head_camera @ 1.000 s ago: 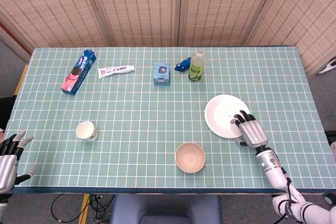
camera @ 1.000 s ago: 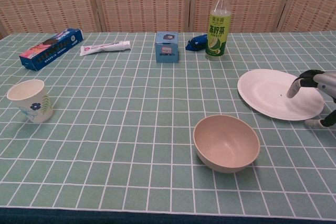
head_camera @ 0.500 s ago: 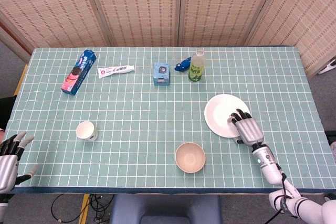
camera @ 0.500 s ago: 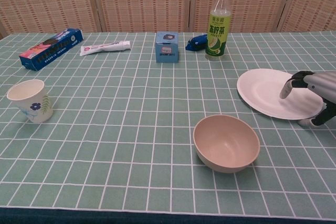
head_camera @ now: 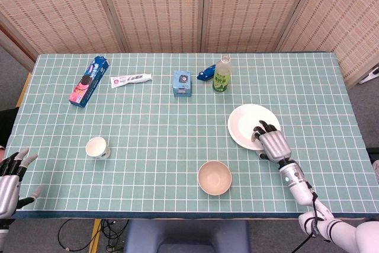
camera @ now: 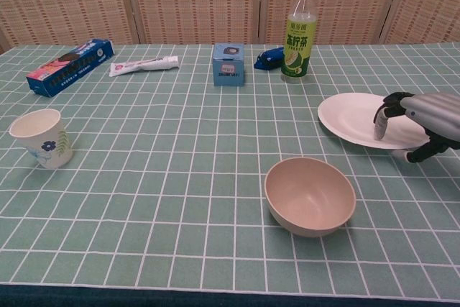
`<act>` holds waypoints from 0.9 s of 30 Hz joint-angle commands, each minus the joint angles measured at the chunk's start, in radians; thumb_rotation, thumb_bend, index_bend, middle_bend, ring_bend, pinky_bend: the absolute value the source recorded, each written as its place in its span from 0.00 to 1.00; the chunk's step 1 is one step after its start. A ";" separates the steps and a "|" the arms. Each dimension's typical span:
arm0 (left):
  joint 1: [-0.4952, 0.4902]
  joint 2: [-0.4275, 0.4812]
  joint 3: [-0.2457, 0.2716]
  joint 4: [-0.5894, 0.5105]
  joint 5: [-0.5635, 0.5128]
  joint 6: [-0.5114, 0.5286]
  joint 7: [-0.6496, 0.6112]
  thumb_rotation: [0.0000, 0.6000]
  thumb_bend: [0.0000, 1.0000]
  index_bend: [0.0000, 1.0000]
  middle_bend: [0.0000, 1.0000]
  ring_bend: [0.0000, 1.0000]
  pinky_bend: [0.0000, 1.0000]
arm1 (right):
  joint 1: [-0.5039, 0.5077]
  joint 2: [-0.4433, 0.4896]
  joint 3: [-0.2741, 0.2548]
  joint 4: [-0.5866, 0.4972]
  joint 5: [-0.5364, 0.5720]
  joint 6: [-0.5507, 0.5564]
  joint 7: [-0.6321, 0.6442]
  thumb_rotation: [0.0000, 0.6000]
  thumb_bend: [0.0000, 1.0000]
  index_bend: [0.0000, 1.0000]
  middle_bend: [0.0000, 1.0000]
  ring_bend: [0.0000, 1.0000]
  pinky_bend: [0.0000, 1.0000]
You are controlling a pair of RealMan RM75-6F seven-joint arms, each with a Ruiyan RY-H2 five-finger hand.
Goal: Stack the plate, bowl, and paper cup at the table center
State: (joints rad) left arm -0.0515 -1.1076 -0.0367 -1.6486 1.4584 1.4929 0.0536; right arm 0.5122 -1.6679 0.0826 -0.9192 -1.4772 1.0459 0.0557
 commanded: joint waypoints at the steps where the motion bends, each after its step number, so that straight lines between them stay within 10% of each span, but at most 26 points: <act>1: 0.000 0.000 0.000 0.001 -0.001 0.000 -0.001 1.00 0.26 0.16 0.07 0.07 0.10 | 0.008 0.000 0.004 -0.001 -0.003 0.003 0.005 1.00 0.40 0.44 0.28 0.09 0.20; 27: 0.000 0.007 -0.005 0.003 0.000 0.000 -0.023 1.00 0.26 0.16 0.07 0.07 0.10 | 0.059 0.076 0.055 -0.155 -0.067 0.170 0.004 1.00 0.44 0.57 0.35 0.15 0.20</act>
State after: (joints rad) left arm -0.0510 -1.1003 -0.0414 -1.6457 1.4581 1.4924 0.0305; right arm 0.5606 -1.6114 0.1316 -1.0413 -1.5219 1.1901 0.0704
